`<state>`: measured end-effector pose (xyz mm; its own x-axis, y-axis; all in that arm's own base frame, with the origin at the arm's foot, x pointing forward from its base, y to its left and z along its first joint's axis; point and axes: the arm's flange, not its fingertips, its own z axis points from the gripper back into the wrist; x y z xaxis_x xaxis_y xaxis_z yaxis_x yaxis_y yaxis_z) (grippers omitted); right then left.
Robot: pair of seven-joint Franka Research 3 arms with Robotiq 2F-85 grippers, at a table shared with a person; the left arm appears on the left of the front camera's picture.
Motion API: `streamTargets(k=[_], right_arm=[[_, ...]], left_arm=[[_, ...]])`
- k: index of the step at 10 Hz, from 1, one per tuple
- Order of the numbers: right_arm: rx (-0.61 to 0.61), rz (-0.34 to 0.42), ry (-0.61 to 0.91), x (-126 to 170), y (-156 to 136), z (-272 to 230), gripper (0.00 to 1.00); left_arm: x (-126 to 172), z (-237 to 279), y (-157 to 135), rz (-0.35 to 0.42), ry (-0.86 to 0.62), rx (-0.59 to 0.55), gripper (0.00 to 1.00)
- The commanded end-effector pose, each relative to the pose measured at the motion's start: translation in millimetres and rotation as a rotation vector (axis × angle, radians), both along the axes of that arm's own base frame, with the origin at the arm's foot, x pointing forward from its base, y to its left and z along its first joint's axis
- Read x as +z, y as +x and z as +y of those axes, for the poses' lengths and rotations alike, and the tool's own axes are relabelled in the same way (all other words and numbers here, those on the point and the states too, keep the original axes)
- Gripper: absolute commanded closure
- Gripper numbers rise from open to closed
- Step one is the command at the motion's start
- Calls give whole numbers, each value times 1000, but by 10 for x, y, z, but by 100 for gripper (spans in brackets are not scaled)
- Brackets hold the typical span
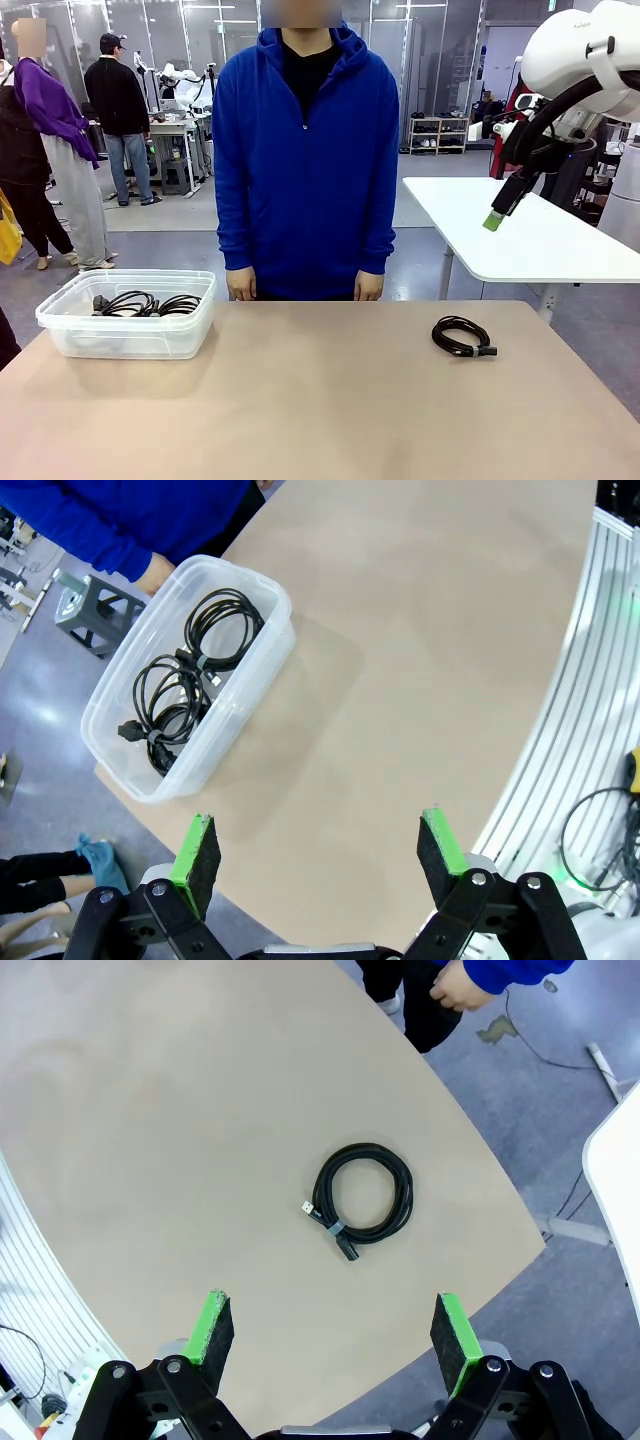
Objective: Organize and store the cables.
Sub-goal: Place the USB Extension Cable into the Organizing box.
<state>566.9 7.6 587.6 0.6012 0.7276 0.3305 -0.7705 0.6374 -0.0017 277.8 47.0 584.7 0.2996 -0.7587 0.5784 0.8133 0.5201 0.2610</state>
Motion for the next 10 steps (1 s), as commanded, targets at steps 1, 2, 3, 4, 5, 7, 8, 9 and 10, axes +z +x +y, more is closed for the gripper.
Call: streamTargets(k=[1, 2, 3, 4, 5, 7, 8, 9, 10], right_arm=[[-28, 12, -27, -71, 50, 23, 0], [-27, 12, -39, -120, 43, 41, 0], [-31, 6, -50, -167, 39, 59, 0], [-30, 5, -55, -238, 42, 81, 0], [-29, 9, -77, -344, 40, 120, 0], [-34, 24, -108, -600, 40, 173, 0], [-35, 26, -124, -780, 12, 179, 0], [-34, 24, -130, -945, -15, 174, 0], [-36, 24, -142, -1119, -12, 167, 0]], left_arm=[[2, -4, -14, 3, 1, -2, 0], [2, -4, -14, 3, 1, -2, 0], [2, -4, -14, 3, 1, -2, 0], [2, -4, -14, 3, 1, -2, 0], [2, -4, -14, 3, 1, -2, 0], [2, -4, -14, 3, 1, -2, 0], [2, -4, -14, 3, 1, -2, 0], [2, -4, -14, 3, 1, -2, 0], [2, -4, -14, 3, 1, -2, 0]])
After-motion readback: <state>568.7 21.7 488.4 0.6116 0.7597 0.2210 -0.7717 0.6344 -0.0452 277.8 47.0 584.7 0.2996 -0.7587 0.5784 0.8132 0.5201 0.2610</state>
